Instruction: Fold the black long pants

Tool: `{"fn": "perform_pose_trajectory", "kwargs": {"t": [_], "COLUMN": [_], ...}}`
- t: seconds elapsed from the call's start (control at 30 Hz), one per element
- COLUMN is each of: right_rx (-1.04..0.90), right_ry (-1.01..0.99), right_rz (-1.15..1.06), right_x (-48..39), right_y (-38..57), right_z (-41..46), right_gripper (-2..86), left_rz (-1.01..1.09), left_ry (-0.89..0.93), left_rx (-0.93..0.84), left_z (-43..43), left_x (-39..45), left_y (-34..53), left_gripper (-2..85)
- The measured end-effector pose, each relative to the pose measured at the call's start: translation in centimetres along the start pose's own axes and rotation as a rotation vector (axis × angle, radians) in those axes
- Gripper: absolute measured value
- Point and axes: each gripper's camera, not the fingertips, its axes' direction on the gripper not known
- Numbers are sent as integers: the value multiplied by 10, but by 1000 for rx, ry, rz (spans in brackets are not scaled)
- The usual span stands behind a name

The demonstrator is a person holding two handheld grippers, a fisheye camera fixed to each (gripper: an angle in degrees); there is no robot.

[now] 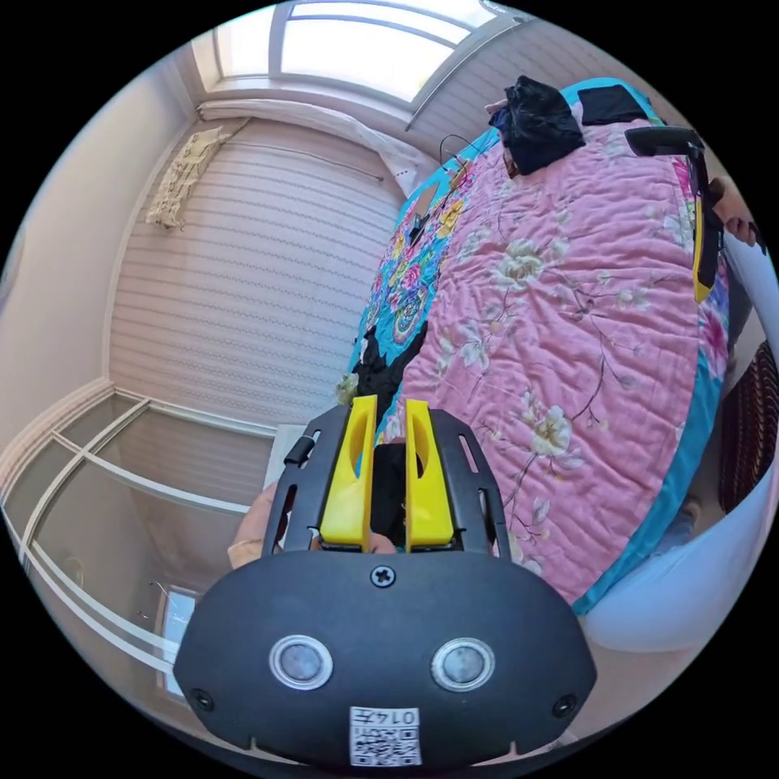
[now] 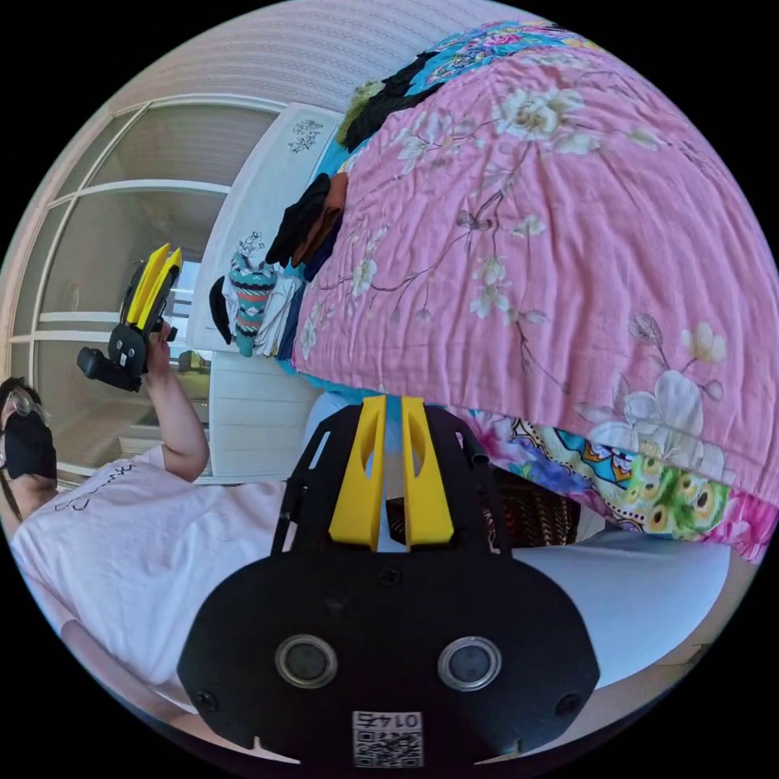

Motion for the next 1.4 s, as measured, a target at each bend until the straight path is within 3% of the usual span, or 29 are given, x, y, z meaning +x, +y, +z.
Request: {"fn": "perform_pose_trajectory", "kwargs": {"t": [0.33, 0.6, 0.93, 1.2, 1.4], "right_rx": [104, 248, 638, 680, 630], "right_ry": [-121, -154, 221, 460, 629], "right_rz": [39, 105, 239, 304, 360], "right_x": [44, 90, 138, 180, 218], "right_y": [53, 97, 161, 148, 98], "right_z": [-116, -228, -452, -596, -670], "right_gripper": [19, 20, 24, 53, 61], "left_rz": [68, 68, -296, -294, -296], "left_ry": [-105, -6, 928, 1150, 1332], "left_rx": [111, 171, 380, 443, 361], "left_z": [-56, -49, 21, 72, 121], "left_x": [59, 97, 128, 163, 218], "left_y": [-121, -216, -340, -450, -536], "left_gripper": [-3, -9, -10, -5, 55]}}
